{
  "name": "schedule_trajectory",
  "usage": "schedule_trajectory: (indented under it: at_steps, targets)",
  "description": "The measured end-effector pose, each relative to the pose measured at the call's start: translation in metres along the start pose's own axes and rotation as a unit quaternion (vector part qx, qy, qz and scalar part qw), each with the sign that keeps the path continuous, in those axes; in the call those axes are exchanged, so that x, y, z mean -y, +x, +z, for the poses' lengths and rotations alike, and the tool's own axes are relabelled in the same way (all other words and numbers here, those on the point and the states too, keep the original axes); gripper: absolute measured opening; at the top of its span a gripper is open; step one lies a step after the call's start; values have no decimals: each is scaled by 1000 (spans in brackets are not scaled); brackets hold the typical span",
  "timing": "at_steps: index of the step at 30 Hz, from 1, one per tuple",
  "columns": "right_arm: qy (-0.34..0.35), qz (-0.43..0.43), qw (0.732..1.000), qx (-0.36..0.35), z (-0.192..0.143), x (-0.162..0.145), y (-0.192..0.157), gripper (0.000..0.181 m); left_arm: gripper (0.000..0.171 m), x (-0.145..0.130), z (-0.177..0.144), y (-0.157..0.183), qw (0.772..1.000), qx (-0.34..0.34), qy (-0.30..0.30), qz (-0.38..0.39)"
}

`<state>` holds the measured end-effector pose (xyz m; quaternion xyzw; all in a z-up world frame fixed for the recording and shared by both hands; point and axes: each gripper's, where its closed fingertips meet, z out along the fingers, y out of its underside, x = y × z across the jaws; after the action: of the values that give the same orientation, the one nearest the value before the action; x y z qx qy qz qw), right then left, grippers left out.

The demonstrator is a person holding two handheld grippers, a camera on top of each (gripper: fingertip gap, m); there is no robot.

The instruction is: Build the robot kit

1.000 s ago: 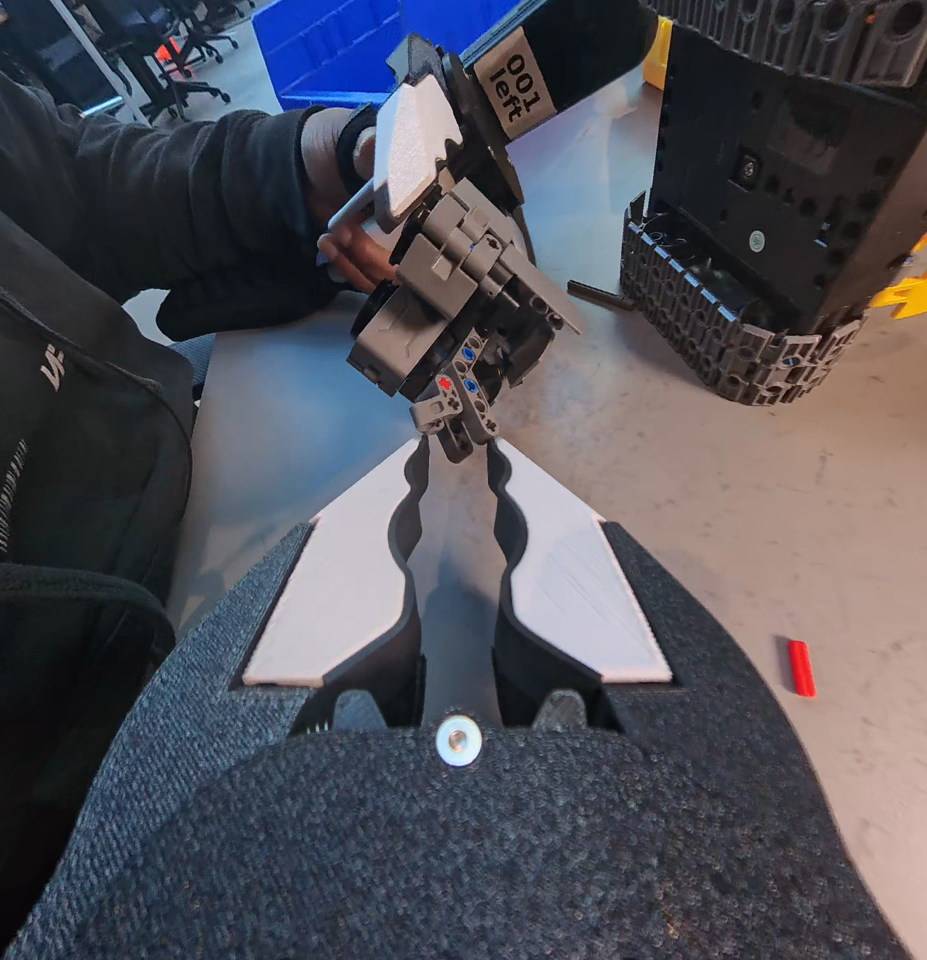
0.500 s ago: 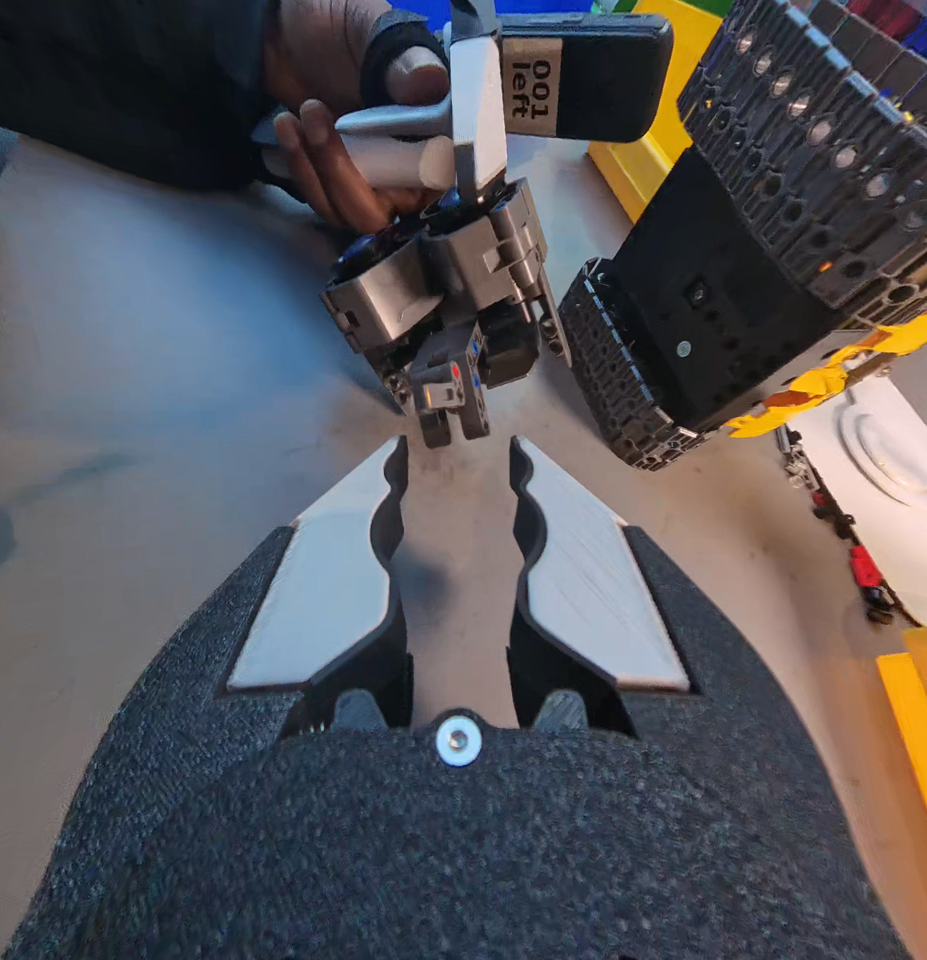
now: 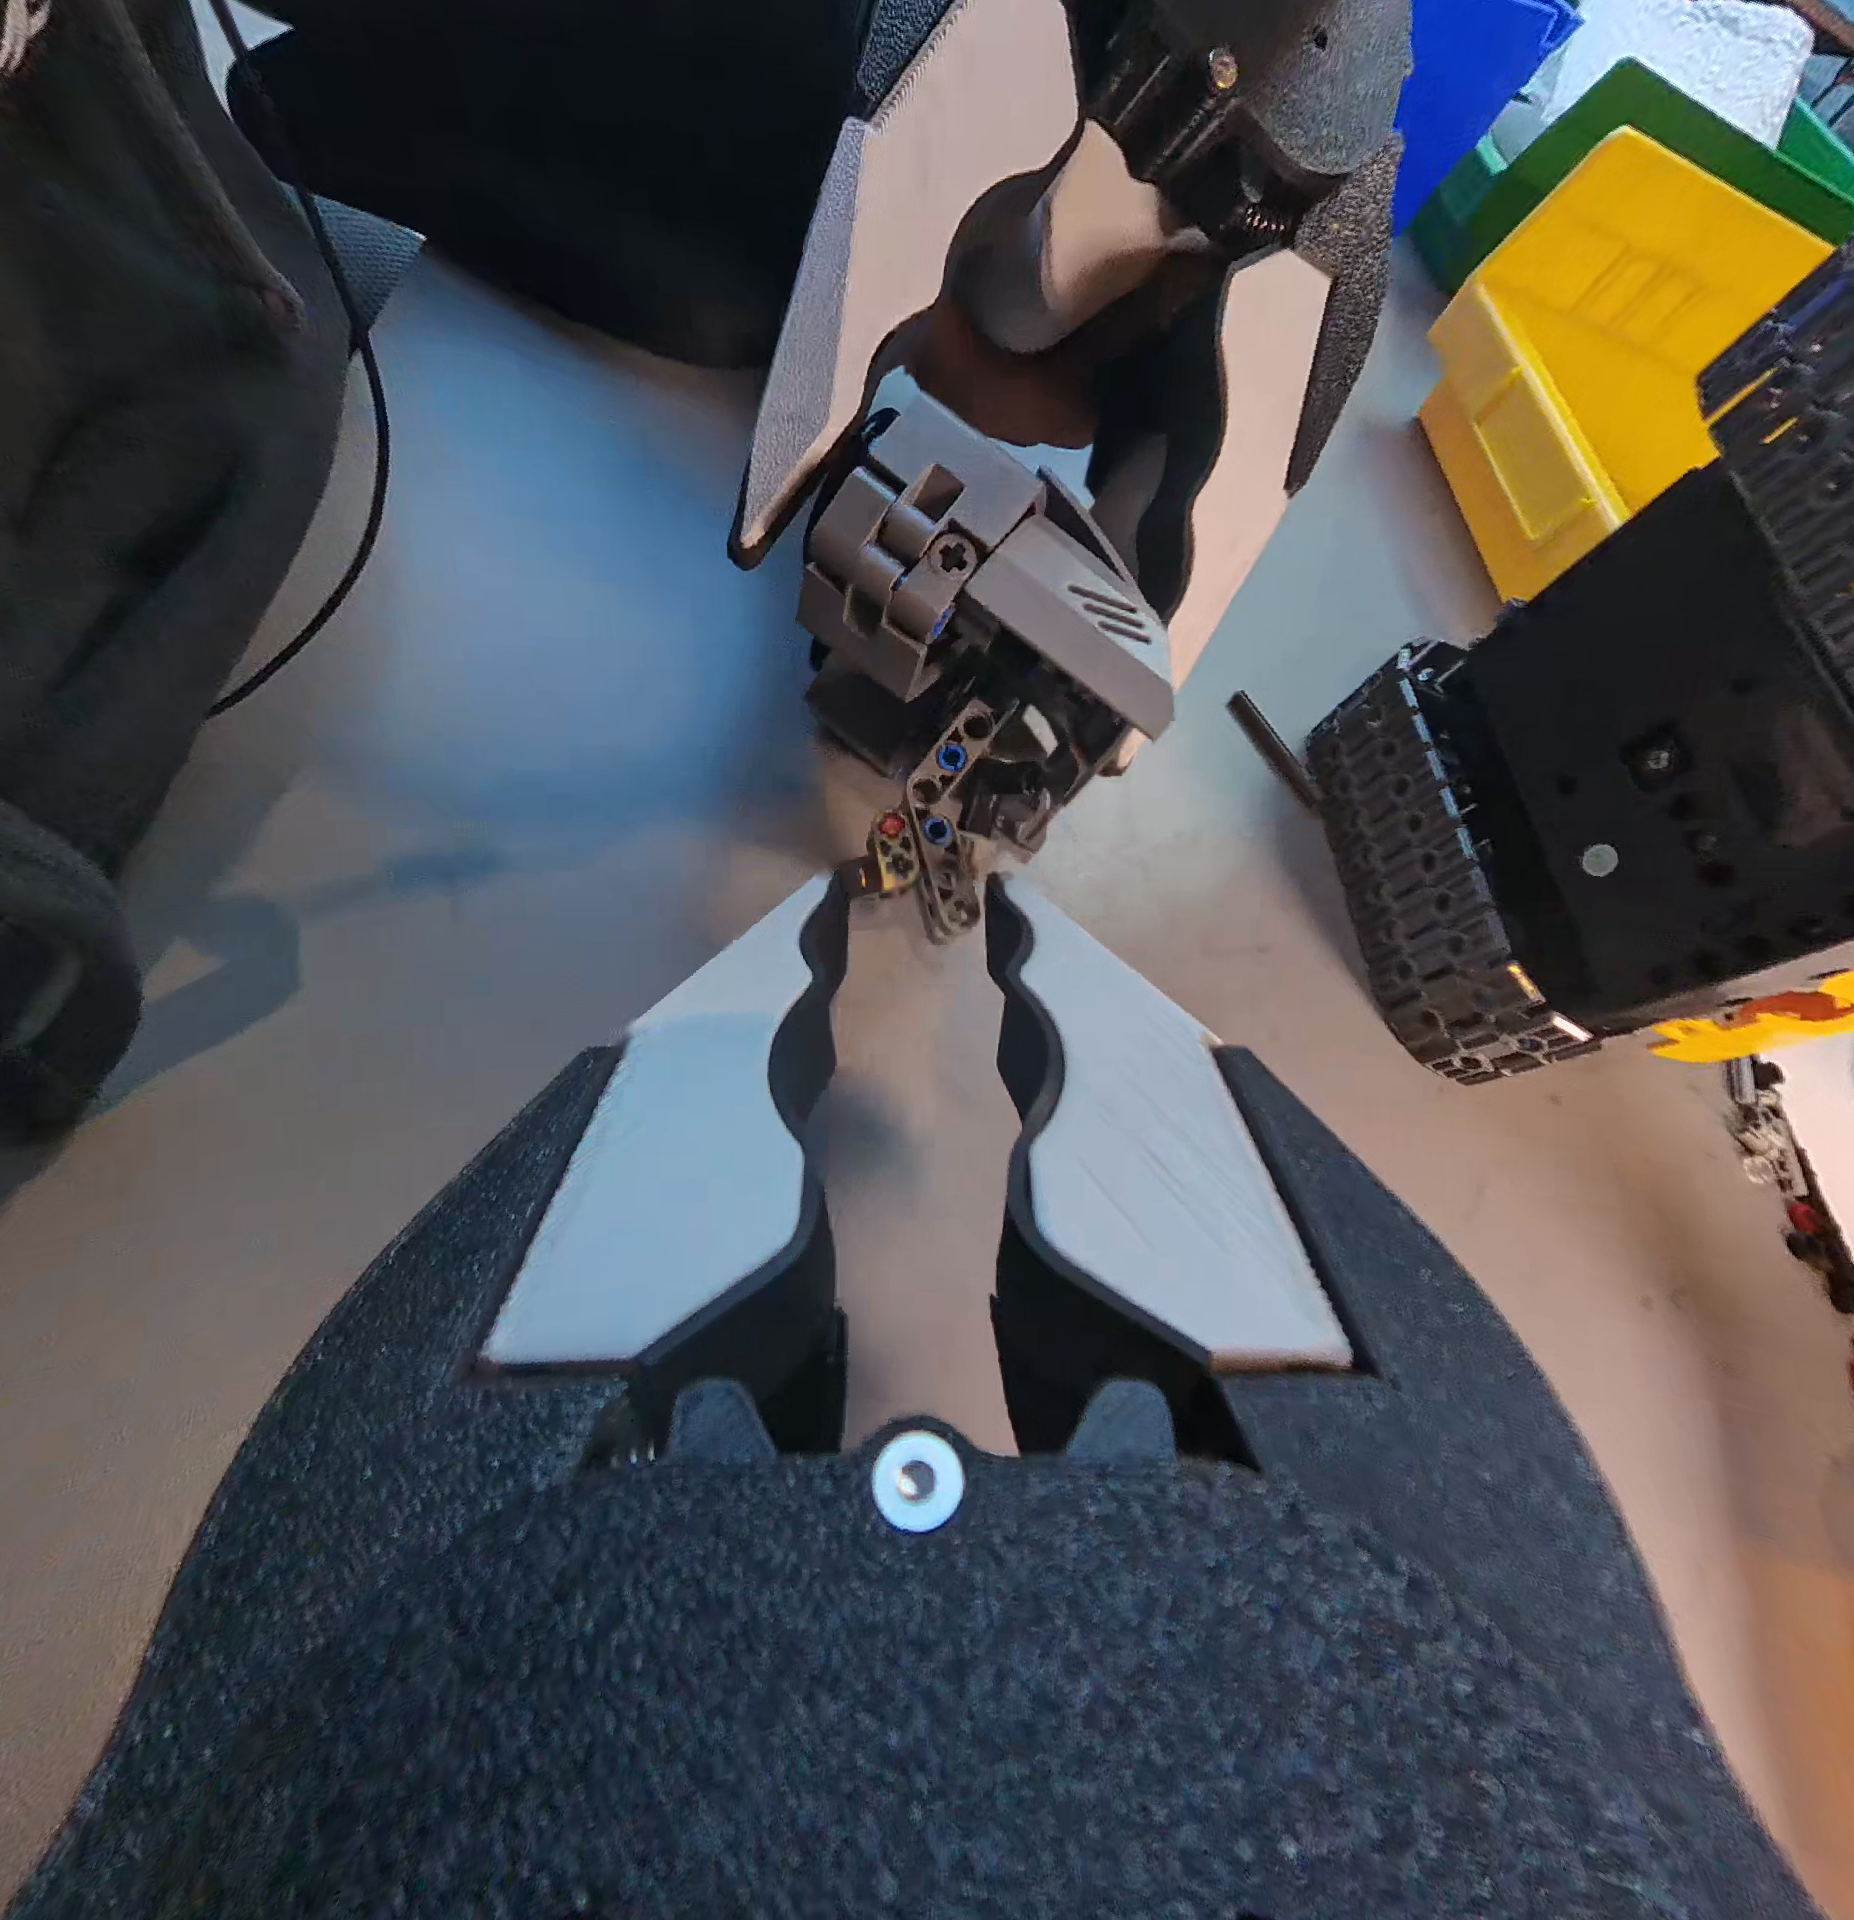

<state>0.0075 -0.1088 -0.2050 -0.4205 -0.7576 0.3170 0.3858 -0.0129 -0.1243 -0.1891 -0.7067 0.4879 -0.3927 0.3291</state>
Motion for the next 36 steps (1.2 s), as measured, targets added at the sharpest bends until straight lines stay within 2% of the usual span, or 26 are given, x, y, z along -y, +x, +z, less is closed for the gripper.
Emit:
schedule_trajectory:
  at_steps: [2,4,6,7,9,12,15,19,23,24,26,27,30,34,36]
  targets:
    - [-1,-4,1000,-6,-1,-1,2,21,76,-1,-8,4,1000,-14,3,-1]
    - [-4,-1,1000,-6,0,-2,1,21,77,5,-23,8,999,-39,30,-22]
    - [-8,-3,1000,-6,1,-3,0,21,73,12,-43,-1,996,-32,63,-46]
    - [-11,-5,1000,-6,1,-3,-1,21,70,13,-53,-9,995,-13,74,-60]
    - [-14,-7,1000,-4,2,-4,-2,21,54,6,-69,-45,989,80,78,-95]
    - [-15,0,1000,-3,3,-5,-1,21,46,-23,-76,-85,970,198,23,-136]
    - [-13,7,1000,-4,2,-5,0,21,38,-41,-70,-105,955,266,-29,-127]
    - [-9,14,1000,-6,1,-5,2,21,26,-59,-61,-117,942,307,-94,-100]
    - [1,31,999,-17,-2,-4,9,21,3,-59,-61,-116,938,317,-119,-70]
    - [7,39,999,-21,-3,-2,12,21,2,-60,-62,-116,938,316,-127,-63]
    - [23,57,998,-30,-7,1,18,21,1,-59,-61,-111,942,301,-132,-64]
    - [31,68,997,-35,-10,2,22,21,1,-56,-57,-105,953,272,-112,-78]
    - [71,92,992,-46,-19,13,31,25,2,-16,-52,-70,983,141,31,-114]
    - [160,119,979,-33,-37,43,35,33,2,35,-60,-28,982,22,156,-106]
    - [189,122,974,-27,-44,55,34,34,2,48,-54,-11,981,-21,167,-98]
